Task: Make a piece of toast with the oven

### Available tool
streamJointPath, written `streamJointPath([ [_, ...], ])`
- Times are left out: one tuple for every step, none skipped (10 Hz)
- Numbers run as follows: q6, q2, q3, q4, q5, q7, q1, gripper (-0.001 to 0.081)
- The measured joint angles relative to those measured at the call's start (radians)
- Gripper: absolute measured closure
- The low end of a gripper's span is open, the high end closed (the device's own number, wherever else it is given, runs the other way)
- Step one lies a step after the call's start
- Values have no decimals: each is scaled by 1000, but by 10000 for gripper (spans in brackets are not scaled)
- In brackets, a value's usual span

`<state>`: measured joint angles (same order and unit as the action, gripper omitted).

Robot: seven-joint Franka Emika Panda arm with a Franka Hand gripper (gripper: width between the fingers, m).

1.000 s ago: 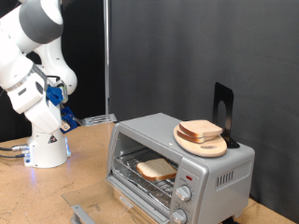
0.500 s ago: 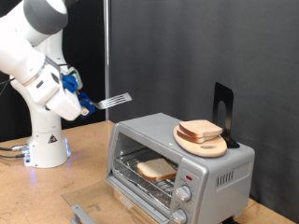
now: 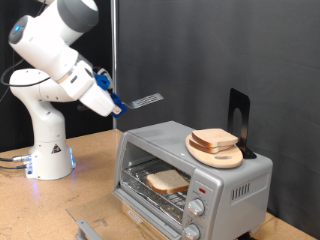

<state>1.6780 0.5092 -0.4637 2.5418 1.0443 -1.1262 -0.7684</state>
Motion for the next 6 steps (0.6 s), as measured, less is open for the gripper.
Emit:
streamJointPath([
  [6,32,-17,19,32,20,15,443],
  [12,64,-37,35,70,44,33,443],
  [26,94,-59,48,107,68,50,443],
  [53,123,-88,59,147,94,68,443],
  [89,148,-124,67,187,120,85,443],
  [124,168,-163,71,225,145,100,443],
])
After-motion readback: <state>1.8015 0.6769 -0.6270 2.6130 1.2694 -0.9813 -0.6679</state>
